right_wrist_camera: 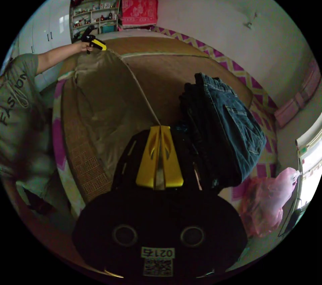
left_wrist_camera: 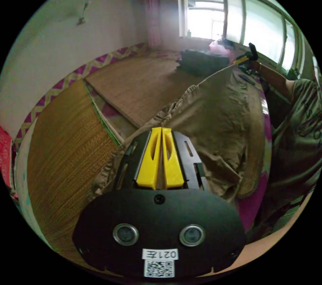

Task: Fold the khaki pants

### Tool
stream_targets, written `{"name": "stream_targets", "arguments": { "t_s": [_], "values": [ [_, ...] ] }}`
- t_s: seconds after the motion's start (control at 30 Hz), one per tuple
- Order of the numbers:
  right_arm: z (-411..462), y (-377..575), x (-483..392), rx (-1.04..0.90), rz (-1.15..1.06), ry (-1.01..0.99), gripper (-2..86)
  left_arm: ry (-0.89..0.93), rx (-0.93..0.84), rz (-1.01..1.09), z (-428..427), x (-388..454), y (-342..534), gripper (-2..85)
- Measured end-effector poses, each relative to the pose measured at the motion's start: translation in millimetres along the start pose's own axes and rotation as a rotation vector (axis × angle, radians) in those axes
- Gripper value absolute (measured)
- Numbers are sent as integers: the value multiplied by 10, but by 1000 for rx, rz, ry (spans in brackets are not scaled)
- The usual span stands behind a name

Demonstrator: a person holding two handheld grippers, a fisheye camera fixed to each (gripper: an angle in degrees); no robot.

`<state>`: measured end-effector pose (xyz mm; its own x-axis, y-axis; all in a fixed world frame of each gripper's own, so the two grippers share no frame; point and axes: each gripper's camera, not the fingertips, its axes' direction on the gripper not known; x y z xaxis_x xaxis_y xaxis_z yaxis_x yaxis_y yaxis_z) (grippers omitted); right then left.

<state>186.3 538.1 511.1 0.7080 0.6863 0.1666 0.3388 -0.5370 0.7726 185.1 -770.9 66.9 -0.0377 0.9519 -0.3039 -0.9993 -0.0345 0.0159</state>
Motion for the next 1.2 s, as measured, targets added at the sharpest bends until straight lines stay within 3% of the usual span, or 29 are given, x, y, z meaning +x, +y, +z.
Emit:
{"name": "stream_targets", "arguments": {
  "t_s": [0.23,0.37,0.53,0.77,0.9,1.0,1.13,1.2],
  "values": [
    [-1605,777,-1067,226,-43,-4,-10,-25,224,126,-1493,1140,819,-10],
    [-1958,1381,-1932,215,-48,-16,-10,-13,191,101,-1774,1793,1483,-10],
    [-1752,2040,-2617,140,47,-95,-10,55,151,-107,-1564,2097,2263,-10],
    [-984,2560,-2947,67,210,-192,-9,81,247,-476,-1201,2078,3187,-9],
    [-765,2562,-2897,4,253,-199,-5,93,282,-508,-1327,2008,3239,-8],
    [-888,2459,-2839,-83,157,-271,6,119,402,-448,-1701,1924,3091,-5],
    [-1366,2294,-2214,130,227,-157,67,1,369,-396,-1850,1559,2427,27],
    [-1224,2098,-1901,100,261,-53,84,3,331,-378,-1734,1304,2070,38]
  ]
}}
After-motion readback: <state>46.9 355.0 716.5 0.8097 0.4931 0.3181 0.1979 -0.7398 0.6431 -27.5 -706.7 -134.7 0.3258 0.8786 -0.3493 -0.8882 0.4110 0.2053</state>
